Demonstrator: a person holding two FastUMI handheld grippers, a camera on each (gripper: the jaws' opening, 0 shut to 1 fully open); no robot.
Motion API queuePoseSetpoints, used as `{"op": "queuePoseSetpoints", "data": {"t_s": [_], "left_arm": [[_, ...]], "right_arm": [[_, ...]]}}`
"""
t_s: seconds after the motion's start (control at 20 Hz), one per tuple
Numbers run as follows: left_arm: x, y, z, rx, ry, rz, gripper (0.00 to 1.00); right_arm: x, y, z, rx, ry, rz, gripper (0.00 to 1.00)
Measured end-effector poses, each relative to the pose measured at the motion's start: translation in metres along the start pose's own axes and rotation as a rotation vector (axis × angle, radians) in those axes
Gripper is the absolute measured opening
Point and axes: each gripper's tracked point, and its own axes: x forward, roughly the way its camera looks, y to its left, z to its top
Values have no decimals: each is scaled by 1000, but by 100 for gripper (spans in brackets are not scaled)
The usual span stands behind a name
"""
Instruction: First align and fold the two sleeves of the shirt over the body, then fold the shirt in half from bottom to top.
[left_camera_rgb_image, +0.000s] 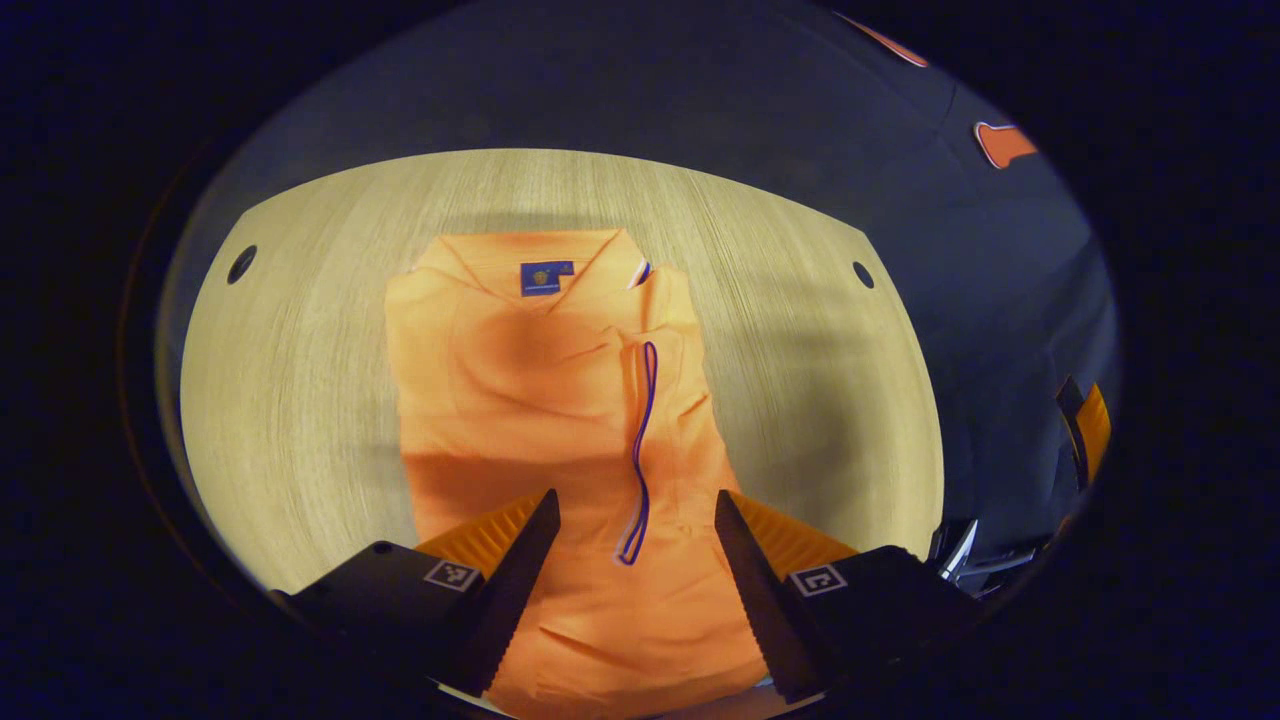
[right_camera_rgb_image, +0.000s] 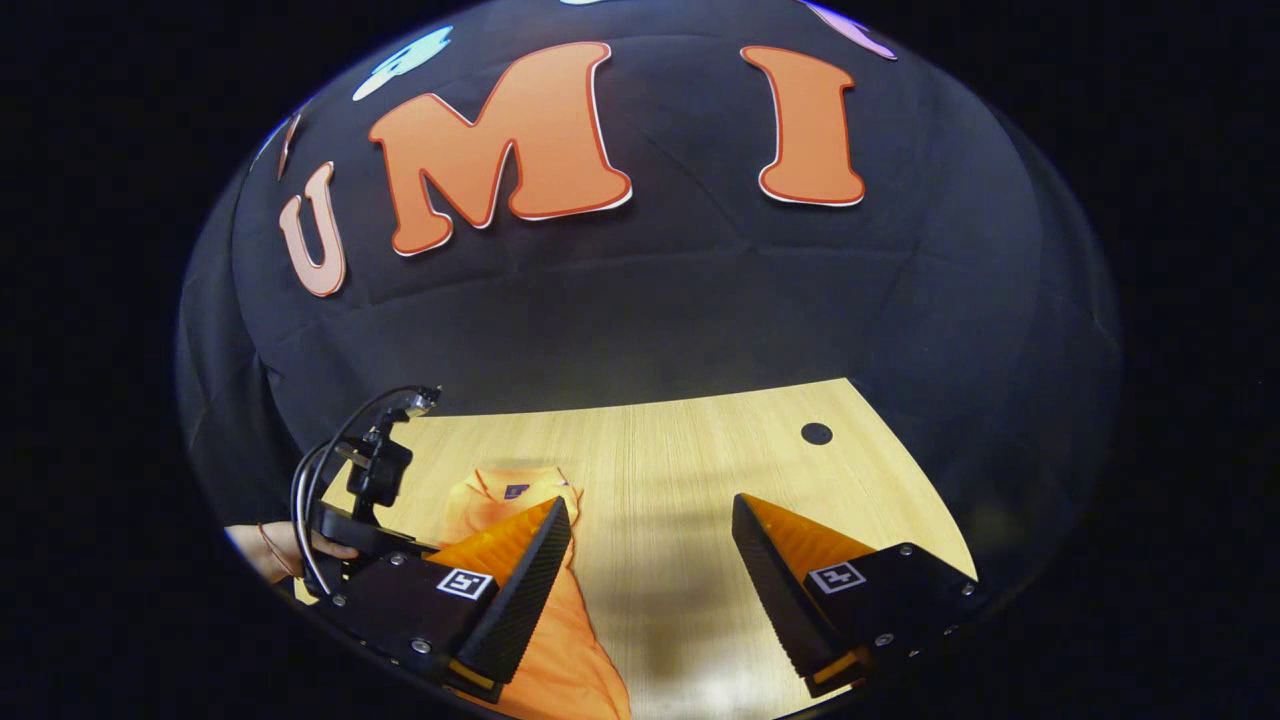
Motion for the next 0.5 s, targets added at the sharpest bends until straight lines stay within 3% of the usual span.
{"op": "queuePoseSetpoints", "data": {"t_s": [0.2, 0.3, 0.4, 0.5], "left_arm": [[-53, 41, -34, 44, -62, 98, 98], [-69, 50, -60, 26, -84, 109, 98], [-81, 54, -94, -10, -82, 100, 96], [-82, 76, -145, -60, -62, 158, 98]], "right_arm": [[-3, 32, -40, -6, 94, 50, 99], [-8, 46, -68, -1, 153, 62, 99], [-17, 59, -104, 5, 241, 77, 99], [-31, 77, -165, -10, 363, 76, 99]]}}
